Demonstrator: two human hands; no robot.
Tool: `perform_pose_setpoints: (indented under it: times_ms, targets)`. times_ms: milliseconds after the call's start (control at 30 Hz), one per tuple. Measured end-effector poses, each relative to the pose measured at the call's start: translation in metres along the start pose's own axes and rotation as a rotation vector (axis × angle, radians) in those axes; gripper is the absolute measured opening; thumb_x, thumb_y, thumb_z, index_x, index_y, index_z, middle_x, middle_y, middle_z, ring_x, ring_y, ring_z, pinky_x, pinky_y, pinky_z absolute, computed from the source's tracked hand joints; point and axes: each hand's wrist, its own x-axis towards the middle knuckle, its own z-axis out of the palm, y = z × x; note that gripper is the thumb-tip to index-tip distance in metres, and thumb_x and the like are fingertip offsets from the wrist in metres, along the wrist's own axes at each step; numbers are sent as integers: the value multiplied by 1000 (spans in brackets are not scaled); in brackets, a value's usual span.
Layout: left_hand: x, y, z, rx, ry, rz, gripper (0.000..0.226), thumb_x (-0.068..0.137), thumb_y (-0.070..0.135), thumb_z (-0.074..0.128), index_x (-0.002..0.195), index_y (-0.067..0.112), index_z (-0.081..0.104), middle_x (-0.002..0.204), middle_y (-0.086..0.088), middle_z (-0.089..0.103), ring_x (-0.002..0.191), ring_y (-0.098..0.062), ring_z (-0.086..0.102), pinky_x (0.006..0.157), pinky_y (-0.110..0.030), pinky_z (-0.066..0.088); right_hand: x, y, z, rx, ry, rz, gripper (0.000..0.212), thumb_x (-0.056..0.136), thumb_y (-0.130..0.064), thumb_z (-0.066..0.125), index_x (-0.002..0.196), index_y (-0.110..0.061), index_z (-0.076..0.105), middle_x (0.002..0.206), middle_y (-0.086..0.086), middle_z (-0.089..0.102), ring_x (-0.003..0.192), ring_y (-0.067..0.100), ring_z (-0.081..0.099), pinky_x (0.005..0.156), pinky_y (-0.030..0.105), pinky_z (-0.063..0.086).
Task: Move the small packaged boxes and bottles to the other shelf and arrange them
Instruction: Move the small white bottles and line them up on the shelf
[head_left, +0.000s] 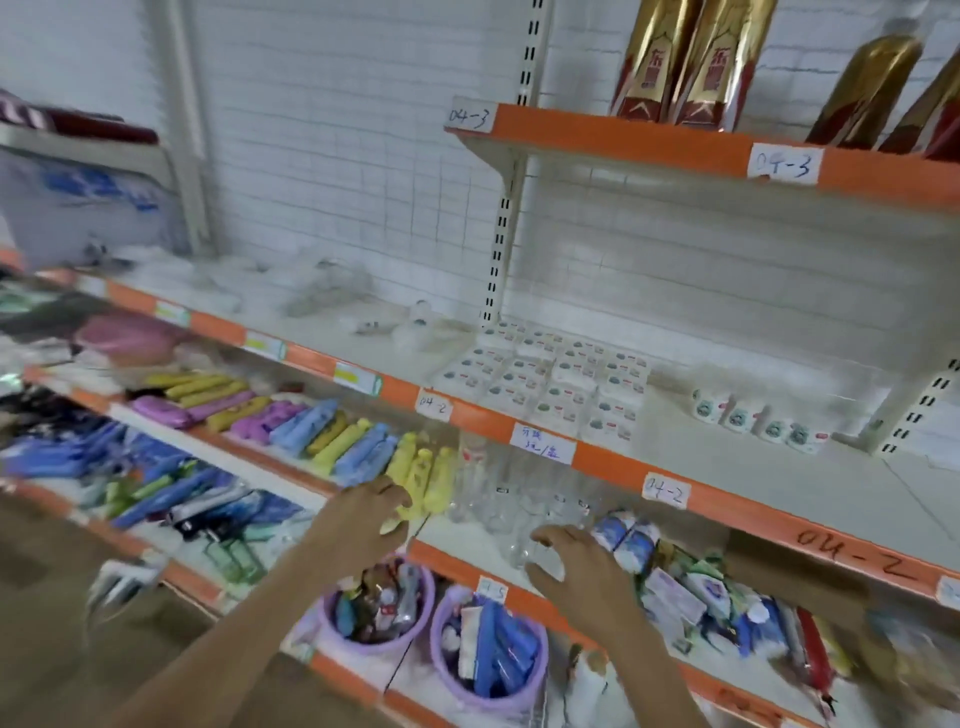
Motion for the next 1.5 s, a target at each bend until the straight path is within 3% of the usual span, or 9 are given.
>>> perform_pose_setpoints:
  times_ms: [100, 200, 500, 667, 767, 933, 1067, 1233, 1500]
  targets:
    - [-44, -39, -22, 17, 4, -170, 30, 87, 30, 55, 116, 19, 59, 114, 5, 57, 100, -17, 61, 77, -28, 50, 15, -35, 20, 63, -65, -72, 38, 92, -37, 50, 128, -27, 48, 128, -8, 53, 118, 10, 47, 93, 23, 37]
    - [-83, -82, -50, 36, -6, -331, 34, 90, 29, 52, 123, 21, 53, 119, 3, 54, 100, -17, 58, 73, -23, 44, 40, -79, 41, 105, -118, -156, 38, 92, -37, 52, 127, -26, 49, 126, -7, 53, 117, 11, 47, 93, 24, 38]
    - [-155, -228, -115, -34, 173, -611, 21, 85, 18, 60, 105, 17, 66, 100, 7, 58, 91, -14, 59, 73, -22, 42, 142, -225, 106, 203, -167, -309, 40, 88, -40, 54, 126, -27, 49, 121, -9, 54, 111, 10, 52, 84, 22, 42]
    - [-149, -319, -147, -35, 146, -584, 14, 86, 19, 59, 99, 21, 64, 92, 10, 55, 77, -5, 55, 62, -11, 39, 206, -293, 129, 231, -154, -297, 40, 88, -40, 55, 125, -26, 51, 124, -8, 55, 114, 11, 51, 91, 25, 42]
    - [-136, -369, -163, -17, 114, -551, 15, 86, 19, 59, 100, 17, 65, 92, 9, 57, 83, -8, 56, 69, -17, 43, 238, -327, 137, 261, -130, -272, 40, 89, -36, 57, 126, -23, 51, 124, -6, 55, 115, 11, 51, 92, 24, 40]
    - [-103, -429, -165, -74, 87, -481, 19, 88, 17, 58, 106, 15, 63, 99, 5, 59, 87, -10, 56, 70, -13, 39, 284, -356, 143, 284, -77, -230, 37, 88, -28, 59, 123, -18, 55, 123, -2, 57, 114, 16, 53, 91, 28, 42]
    - [-55, -469, -157, -124, 68, -425, 26, 89, 19, 58, 115, 15, 60, 104, 4, 57, 92, -10, 54, 77, -16, 39, 328, -352, 144, 281, -46, -171, 37, 86, -27, 60, 123, -22, 55, 119, -3, 58, 113, 16, 53, 91, 28, 43]
    - [29, -513, -147, -167, 86, -310, 18, 87, 20, 60, 105, 21, 63, 100, 6, 61, 83, -4, 54, 70, -8, 40, 396, -335, 140, 284, 34, -123, 32, 86, -28, 63, 117, -25, 57, 108, -11, 55, 105, 9, 54, 91, 25, 43]
    - [190, -577, -156, -198, 88, -90, 23, 86, 23, 62, 107, 29, 54, 90, 15, 54, 82, 7, 52, 69, -8, 37, 535, -307, 135, 358, 122, -4, 33, 88, -27, 61, 120, -22, 55, 115, -6, 56, 102, 9, 52, 87, 23, 42]
